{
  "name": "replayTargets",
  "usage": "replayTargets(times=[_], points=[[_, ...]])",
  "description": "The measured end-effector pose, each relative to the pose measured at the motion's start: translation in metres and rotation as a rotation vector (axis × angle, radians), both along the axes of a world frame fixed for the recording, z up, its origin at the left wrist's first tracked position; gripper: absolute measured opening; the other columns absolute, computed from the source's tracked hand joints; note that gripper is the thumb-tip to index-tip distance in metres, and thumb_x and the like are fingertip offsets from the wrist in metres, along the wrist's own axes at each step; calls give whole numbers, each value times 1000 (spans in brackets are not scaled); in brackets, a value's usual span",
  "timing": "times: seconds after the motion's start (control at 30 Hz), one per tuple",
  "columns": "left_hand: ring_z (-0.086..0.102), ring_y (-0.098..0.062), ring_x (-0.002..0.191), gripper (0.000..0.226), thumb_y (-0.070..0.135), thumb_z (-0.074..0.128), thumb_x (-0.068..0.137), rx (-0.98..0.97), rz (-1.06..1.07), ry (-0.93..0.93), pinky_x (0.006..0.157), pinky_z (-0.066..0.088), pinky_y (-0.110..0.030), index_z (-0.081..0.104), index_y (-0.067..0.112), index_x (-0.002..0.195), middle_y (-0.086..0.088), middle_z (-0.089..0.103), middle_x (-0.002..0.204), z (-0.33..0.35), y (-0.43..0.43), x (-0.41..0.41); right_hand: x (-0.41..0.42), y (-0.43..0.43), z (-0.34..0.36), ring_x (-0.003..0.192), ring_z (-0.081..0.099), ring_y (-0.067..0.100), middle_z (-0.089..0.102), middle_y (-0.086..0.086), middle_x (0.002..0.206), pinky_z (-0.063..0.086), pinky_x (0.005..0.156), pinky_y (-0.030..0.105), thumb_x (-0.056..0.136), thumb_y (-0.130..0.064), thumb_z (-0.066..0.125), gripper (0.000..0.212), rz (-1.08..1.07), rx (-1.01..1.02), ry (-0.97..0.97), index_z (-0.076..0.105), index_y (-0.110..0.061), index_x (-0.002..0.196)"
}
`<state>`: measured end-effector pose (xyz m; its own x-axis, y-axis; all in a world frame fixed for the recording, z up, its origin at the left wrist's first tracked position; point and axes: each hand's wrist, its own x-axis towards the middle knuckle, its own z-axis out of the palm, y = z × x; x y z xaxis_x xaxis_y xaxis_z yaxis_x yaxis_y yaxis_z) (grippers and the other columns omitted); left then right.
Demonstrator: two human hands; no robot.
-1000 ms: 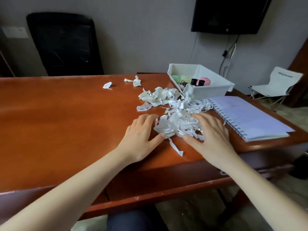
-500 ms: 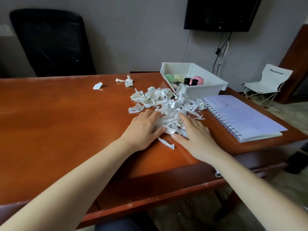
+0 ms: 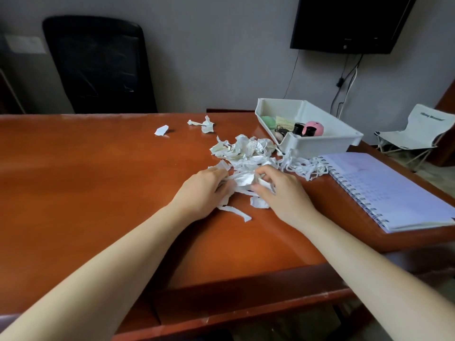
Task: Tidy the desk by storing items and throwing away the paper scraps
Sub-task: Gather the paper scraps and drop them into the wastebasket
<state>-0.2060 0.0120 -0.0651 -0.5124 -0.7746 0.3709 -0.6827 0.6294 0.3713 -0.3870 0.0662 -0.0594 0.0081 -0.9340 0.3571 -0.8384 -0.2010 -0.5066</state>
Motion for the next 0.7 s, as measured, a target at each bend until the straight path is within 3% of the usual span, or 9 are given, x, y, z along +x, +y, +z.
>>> replayTargets(times=[0.07, 0.13, 0.27, 0.4, 0.47, 0.53, 0.63, 0.7], points=[[41, -24, 61, 38, 23, 46, 95, -13, 26, 7, 55, 33, -35, 29, 21, 60, 7, 41, 62, -1, -1, 1, -1, -5, -2, 50, 34, 13, 51, 4, 65, 32, 53, 32, 89, -25, 59, 8, -2, -35, -32, 55, -18, 87], [42, -22, 58, 38, 21, 45, 94, -18, 53, 44, 52, 32, -31, 28, 21, 60, 9, 47, 59, 0, -1, 2, 0, -8, -2, 46, 30, 12, 54, 9, 65, 29, 51, 31, 89, -20, 57, 7, -3, -38, -79, 54, -18, 83], [34, -12, 48, 41, 22, 46, 96, 42, 72, 232, 49, 28, -26, 31, 19, 57, 8, 39, 47, 5, -2, 3, 3, -14, 3, 51, 34, 12, 56, 13, 71, 29, 53, 27, 89, -15, 57, 7, -15, -41, -153, 56, -12, 82], [29, -9, 50, 40, 27, 49, 95, 102, 89, 387, 50, 28, -22, 38, 13, 59, 4, 37, 52, 8, -8, 7, 10, -23, 16, 63, 45, 29, 60, 28, 84, 33, 60, 30, 90, -13, 56, 18, -10, -46, -244, 58, 4, 86], [24, -9, 49, 42, 29, 50, 95, 99, 86, 452, 47, 25, -21, 35, 13, 58, 4, 31, 52, 11, -9, 11, 14, -27, 26, 85, 57, 28, 64, 23, 96, 38, 71, 34, 92, -15, 55, 24, -6, -83, -317, 60, 8, 96], [23, -9, 49, 42, 29, 51, 94, 90, 101, 510, 46, 24, -20, 37, 11, 59, 2, 31, 52, 16, -11, 17, 20, -30, 37, 106, 55, 24, 64, 15, 109, 39, 77, 27, 94, -20, 54, 25, -19, -94, -389, 63, 0, 106], [30, -6, 42, 44, 29, 51, 94, 119, 144, 601, 42, 28, -16, 39, 10, 57, 3, 35, 49, 25, -14, 28, 29, -39, 51, 104, 55, 22, 62, 11, 109, 38, 77, 23, 95, -27, 51, 29, -32, -99, -463, 63, -6, 111], [34, -5, 35, 44, 27, 51, 94, 131, 165, 653, 39, 30, -12, 37, 14, 54, 4, 37, 46, 31, -14, 37, 37, -46, 58, 99, 54, 16, 60, -1, 107, 38, 81, 24, 95, -32, 51, 34, -38, -100, -464, 60, -9, 118]])
